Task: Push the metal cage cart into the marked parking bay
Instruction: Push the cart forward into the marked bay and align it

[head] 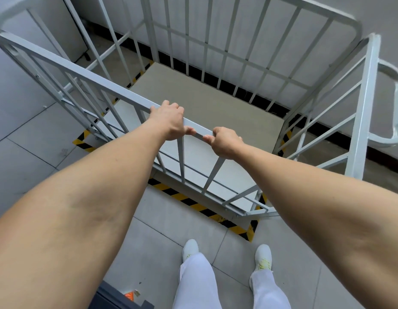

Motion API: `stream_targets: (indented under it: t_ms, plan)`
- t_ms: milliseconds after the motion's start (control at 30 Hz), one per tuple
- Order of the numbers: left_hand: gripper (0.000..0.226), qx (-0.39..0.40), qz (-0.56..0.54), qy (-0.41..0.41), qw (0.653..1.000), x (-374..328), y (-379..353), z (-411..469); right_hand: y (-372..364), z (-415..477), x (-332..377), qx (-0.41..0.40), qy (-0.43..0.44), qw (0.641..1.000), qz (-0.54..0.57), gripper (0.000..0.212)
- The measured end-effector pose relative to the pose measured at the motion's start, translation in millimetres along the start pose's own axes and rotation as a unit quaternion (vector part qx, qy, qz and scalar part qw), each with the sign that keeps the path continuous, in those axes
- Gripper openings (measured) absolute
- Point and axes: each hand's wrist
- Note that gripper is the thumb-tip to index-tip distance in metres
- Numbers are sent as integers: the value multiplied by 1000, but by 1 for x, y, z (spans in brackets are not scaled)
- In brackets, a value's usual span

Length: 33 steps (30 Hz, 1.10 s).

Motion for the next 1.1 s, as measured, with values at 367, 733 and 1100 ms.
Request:
stream_targets:
  t_ms: [367,733,1100]
  plan:
    - [58,-31,15,-12,999,-34,10,-16,16,-19,5,-20,9,999,-50,34]
    - [53,22,16,1,1000,-76,27,-39,54,-49,-40,26,64,991,-112,45]
    - [53,15,-67,28,997,-134,-12,-35,37,-45,-116,74,130,963,-224,28]
Point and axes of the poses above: each hand's wrist, its own z-axis towards the middle knuckle, its own y-axis out of the back of the hand, x = y × z, and after that the axes turned 8 degrees about x, right-handed
